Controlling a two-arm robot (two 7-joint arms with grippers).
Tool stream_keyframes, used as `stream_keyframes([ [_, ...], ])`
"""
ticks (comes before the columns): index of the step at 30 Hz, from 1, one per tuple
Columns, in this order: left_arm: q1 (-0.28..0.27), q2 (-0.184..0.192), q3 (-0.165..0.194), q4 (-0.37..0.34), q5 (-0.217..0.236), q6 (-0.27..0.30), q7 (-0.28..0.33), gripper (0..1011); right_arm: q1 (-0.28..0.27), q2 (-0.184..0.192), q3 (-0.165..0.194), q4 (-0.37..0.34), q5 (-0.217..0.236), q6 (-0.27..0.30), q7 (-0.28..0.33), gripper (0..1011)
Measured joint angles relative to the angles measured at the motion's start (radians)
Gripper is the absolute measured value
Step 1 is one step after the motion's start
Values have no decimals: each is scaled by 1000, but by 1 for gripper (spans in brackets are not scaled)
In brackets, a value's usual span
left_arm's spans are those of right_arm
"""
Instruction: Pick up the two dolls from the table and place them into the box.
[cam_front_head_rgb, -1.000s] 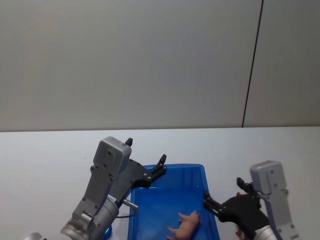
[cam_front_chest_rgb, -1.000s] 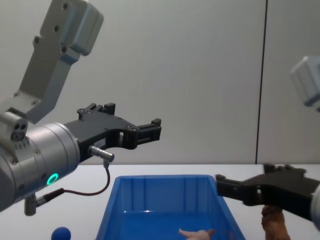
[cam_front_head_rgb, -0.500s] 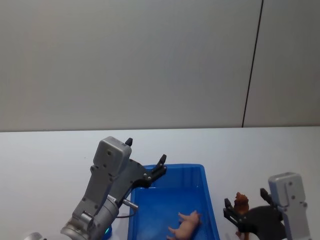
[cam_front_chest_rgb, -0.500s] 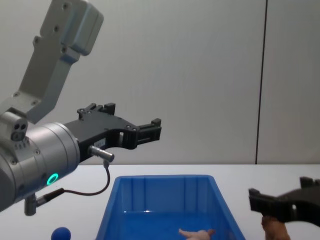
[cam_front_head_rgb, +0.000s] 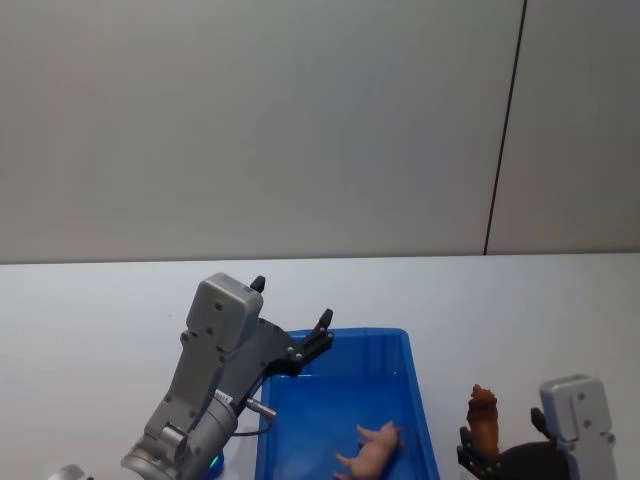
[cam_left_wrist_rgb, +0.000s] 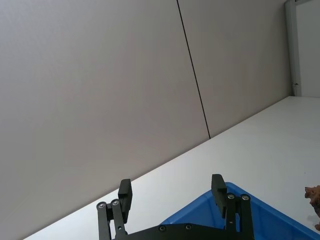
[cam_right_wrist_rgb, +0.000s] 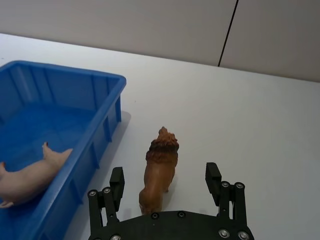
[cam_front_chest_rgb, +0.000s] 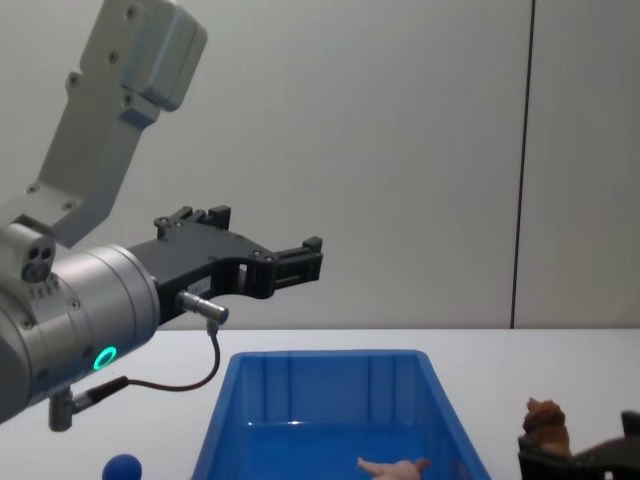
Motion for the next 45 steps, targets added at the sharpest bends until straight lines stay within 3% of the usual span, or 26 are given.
stream_keyframes([
  [6,0,0,0,0,0,0,0,1001,-1,-6,1,28,1,-6,-3,976],
  [20,0,0,0,0,0,0,0,1001,5,-21,5,85,3,-32,-11,588],
  [26,0,0,0,0,0,0,0,1001,7,-25,9,103,3,-47,-15,358],
  [30,0,0,0,0,0,0,0,1001,8,-26,12,106,3,-54,-17,284],
  [45,0,0,0,0,0,0,0,1001,-2,-22,17,62,-23,-88,-13,284],
])
